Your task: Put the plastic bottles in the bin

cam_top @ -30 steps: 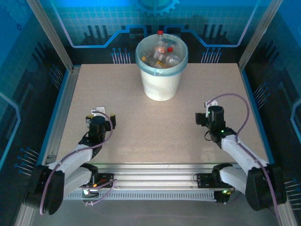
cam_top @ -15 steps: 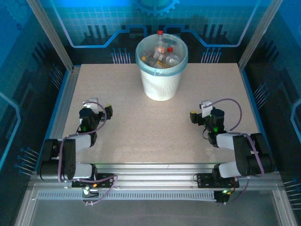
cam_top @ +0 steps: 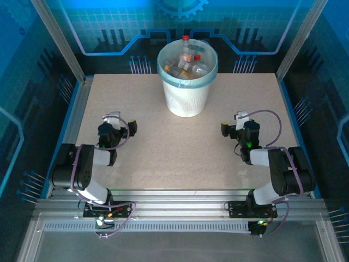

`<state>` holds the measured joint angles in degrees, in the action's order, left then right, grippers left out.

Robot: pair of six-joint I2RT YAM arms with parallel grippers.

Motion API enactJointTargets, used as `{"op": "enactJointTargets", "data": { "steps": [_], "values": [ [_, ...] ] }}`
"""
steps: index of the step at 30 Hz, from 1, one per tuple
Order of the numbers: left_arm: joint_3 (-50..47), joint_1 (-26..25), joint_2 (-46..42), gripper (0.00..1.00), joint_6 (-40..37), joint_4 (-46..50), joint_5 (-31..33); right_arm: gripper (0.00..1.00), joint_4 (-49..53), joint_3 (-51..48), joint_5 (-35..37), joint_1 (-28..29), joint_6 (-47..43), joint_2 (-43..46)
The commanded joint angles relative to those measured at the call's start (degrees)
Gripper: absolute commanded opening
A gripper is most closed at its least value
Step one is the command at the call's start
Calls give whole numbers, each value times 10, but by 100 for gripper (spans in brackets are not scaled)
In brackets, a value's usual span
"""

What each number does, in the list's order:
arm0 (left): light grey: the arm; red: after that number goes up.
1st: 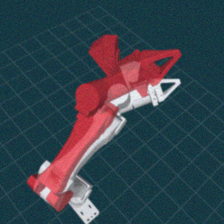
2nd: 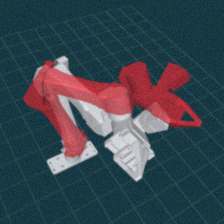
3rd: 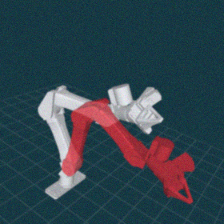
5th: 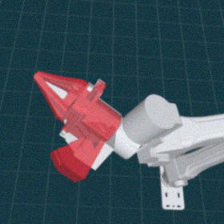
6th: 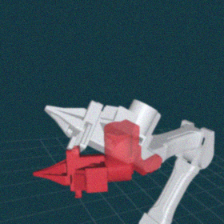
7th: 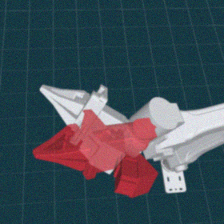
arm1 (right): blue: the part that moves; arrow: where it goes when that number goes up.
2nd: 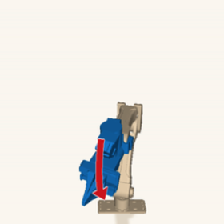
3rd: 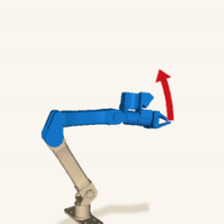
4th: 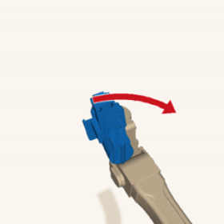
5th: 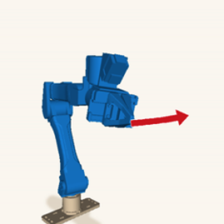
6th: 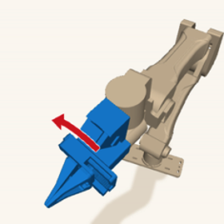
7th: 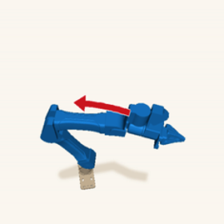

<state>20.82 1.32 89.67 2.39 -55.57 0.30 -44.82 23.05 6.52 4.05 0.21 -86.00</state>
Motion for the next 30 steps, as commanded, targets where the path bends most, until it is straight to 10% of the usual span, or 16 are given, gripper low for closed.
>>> {"op": "enactJointTargets", "data": {
  "steps": [1,30],
  "values": [
    [6,-2,-8,99,-16,17,20,100,-4,7,19,-3,10,-1],
    [6,-3,-9,99,-16,17,23,100,-3,7,20,-3,10,-1]
  ]
}}
